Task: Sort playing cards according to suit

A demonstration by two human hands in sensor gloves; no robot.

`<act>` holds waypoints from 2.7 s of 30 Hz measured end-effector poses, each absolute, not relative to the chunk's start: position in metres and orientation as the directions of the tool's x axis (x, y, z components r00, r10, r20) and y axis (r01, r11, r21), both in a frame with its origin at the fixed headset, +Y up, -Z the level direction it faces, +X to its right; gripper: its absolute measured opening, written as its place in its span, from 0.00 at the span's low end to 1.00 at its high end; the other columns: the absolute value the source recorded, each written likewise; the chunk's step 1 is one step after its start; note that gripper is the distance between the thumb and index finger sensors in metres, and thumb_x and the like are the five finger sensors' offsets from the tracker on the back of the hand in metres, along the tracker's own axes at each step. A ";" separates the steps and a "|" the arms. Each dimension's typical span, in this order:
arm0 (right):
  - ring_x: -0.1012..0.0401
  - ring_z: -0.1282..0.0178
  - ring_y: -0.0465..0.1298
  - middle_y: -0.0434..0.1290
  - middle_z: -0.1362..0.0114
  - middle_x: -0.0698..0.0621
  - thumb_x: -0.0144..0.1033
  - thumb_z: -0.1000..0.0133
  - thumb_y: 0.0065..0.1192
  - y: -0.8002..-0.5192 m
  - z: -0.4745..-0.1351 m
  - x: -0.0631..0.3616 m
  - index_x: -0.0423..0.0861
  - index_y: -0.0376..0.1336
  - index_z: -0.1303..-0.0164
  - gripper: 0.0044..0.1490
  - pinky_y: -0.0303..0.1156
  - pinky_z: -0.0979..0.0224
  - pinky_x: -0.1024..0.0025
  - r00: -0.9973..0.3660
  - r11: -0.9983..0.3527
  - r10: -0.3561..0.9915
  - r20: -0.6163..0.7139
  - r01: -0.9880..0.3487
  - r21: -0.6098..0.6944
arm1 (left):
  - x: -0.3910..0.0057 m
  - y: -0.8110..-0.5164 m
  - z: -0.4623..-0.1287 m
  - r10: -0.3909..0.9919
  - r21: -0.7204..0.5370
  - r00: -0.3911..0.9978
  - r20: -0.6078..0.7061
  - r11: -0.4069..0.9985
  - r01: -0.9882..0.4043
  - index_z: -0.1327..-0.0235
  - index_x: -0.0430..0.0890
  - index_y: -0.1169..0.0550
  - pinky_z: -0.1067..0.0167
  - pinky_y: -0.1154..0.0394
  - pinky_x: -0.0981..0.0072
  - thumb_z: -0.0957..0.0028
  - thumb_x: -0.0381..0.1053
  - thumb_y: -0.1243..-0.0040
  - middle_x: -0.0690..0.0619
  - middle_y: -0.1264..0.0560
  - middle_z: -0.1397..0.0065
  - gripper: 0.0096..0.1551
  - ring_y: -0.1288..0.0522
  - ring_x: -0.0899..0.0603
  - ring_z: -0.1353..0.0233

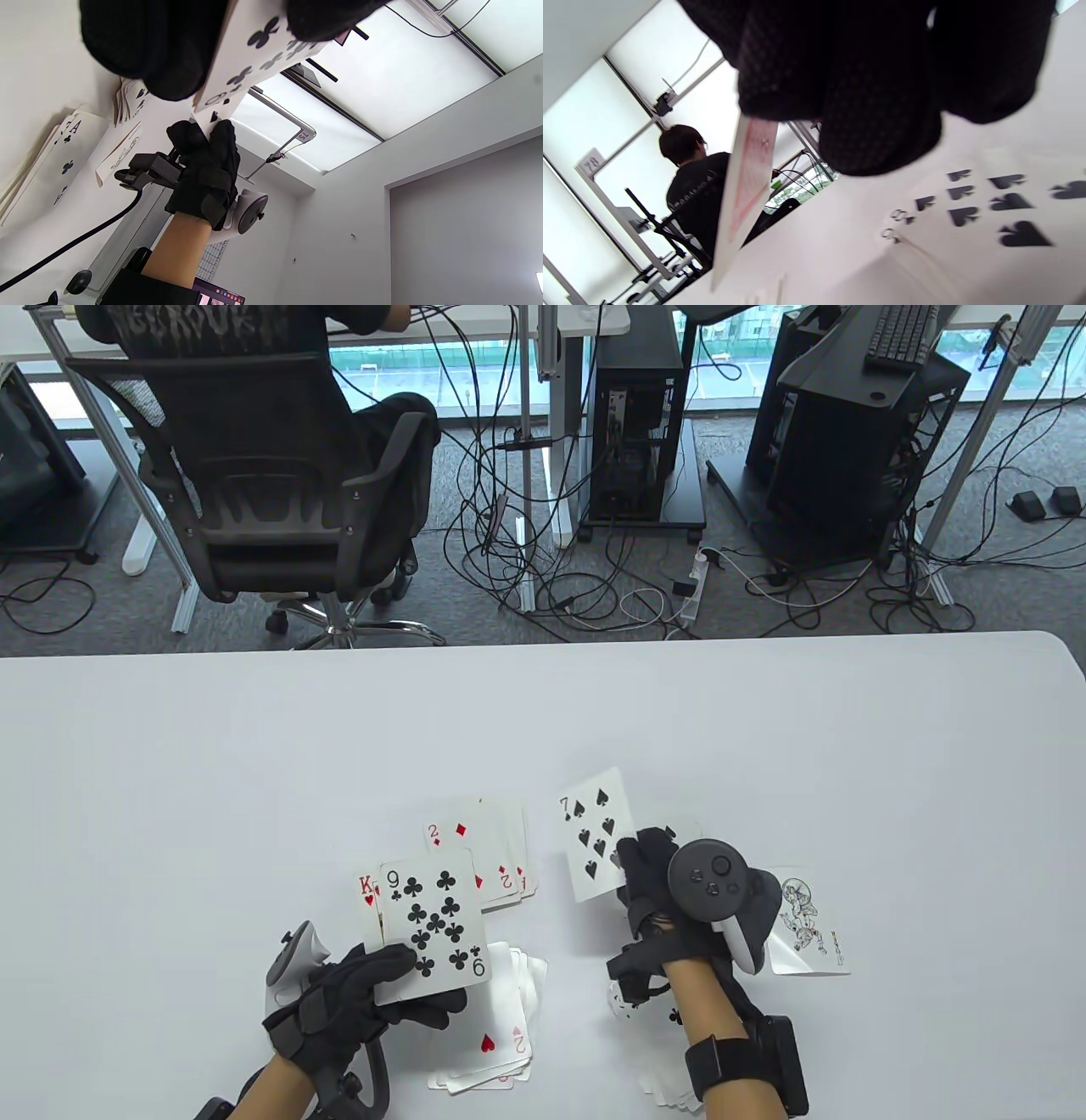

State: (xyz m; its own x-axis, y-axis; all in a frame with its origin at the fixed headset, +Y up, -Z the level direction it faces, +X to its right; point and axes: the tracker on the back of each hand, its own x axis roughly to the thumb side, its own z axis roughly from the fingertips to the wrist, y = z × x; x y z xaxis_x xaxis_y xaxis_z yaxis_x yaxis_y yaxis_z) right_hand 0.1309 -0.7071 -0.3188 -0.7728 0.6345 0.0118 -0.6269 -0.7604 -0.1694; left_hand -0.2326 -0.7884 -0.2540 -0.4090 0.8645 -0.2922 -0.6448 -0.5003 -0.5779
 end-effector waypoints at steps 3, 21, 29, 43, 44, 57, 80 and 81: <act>0.51 0.71 0.82 0.80 0.69 0.47 0.31 0.41 0.56 -0.724 -0.329 0.146 0.21 0.66 0.49 0.27 0.79 0.56 0.50 -0.827 -0.829 0.554 -0.098 -0.538 -0.151 | -0.232 -0.789 -0.254 0.864 -0.577 -0.407 -0.297 -0.502 -0.645 0.24 0.41 0.40 0.42 0.24 0.47 0.29 0.41 0.48 0.36 0.33 0.29 0.24 0.23 0.32 0.36; 0.50 0.70 0.81 0.79 0.68 0.45 0.43 0.41 0.56 -0.765 -0.347 0.152 0.20 0.65 0.44 0.38 0.78 0.55 0.48 -0.949 -0.985 -0.106 -0.296 0.058 0.165 | -0.231 -0.788 -0.255 0.859 -0.573 -0.409 -0.308 -0.510 -0.641 0.24 0.41 0.40 0.42 0.24 0.48 0.29 0.42 0.48 0.36 0.33 0.29 0.24 0.23 0.32 0.36; 0.49 0.70 0.81 0.80 0.68 0.45 0.45 0.40 0.55 -0.739 -0.340 0.138 0.20 0.64 0.43 0.39 0.78 0.55 0.48 -0.978 -0.997 -0.059 -0.201 0.050 0.050 | -0.231 -0.788 -0.255 0.862 -0.574 -0.407 -0.304 -0.506 -0.643 0.24 0.41 0.40 0.42 0.24 0.47 0.29 0.42 0.48 0.36 0.33 0.29 0.24 0.23 0.32 0.36; 0.39 0.56 0.79 0.77 0.52 0.36 0.50 0.39 0.53 -0.697 -0.269 0.043 0.17 0.56 0.35 0.48 0.73 0.46 0.38 -0.697 -0.737 0.618 0.364 -0.674 -0.039 | -0.231 -0.788 -0.254 0.864 -0.572 -0.406 -0.298 -0.502 -0.649 0.24 0.41 0.40 0.42 0.24 0.47 0.29 0.41 0.48 0.36 0.33 0.29 0.24 0.24 0.32 0.36; 0.39 0.54 0.78 0.76 0.50 0.35 0.51 0.39 0.53 -0.699 -0.263 0.034 0.17 0.55 0.33 0.49 0.72 0.45 0.37 -0.666 -0.723 0.636 0.391 -0.691 -0.001 | -0.231 -0.788 -0.254 0.863 -0.571 -0.406 -0.299 -0.503 -0.649 0.24 0.41 0.40 0.42 0.24 0.47 0.29 0.41 0.48 0.36 0.33 0.29 0.24 0.24 0.31 0.36; 0.41 0.49 0.74 0.70 0.46 0.38 0.56 0.43 0.57 -0.720 -0.239 -0.009 0.19 0.46 0.33 0.56 0.70 0.42 0.39 -0.638 -0.733 0.574 0.514 -0.680 -0.025 | -0.232 -0.787 -0.253 0.867 -0.573 -0.403 -0.293 -0.496 -0.652 0.25 0.41 0.39 0.42 0.24 0.46 0.29 0.42 0.48 0.36 0.33 0.29 0.24 0.23 0.31 0.36; 0.51 0.69 0.82 0.79 0.66 0.47 0.30 0.41 0.53 -0.728 -0.253 0.037 0.24 0.66 0.50 0.24 0.80 0.56 0.51 -0.527 -0.546 0.799 0.289 -0.838 -0.020 | -0.233 -0.786 -0.254 0.871 -0.578 -0.404 -0.281 -0.489 -0.653 0.24 0.41 0.39 0.42 0.24 0.46 0.30 0.40 0.47 0.36 0.33 0.29 0.24 0.24 0.31 0.36; 0.51 0.69 0.82 0.79 0.66 0.47 0.30 0.41 0.53 -0.727 -0.254 0.042 0.24 0.66 0.50 0.24 0.80 0.56 0.51 -0.527 -0.544 0.804 0.276 -0.839 -0.016 | -0.233 -0.786 -0.254 0.870 -0.579 -0.405 -0.282 -0.491 -0.651 0.24 0.41 0.40 0.42 0.24 0.46 0.29 0.40 0.47 0.36 0.33 0.29 0.24 0.24 0.31 0.36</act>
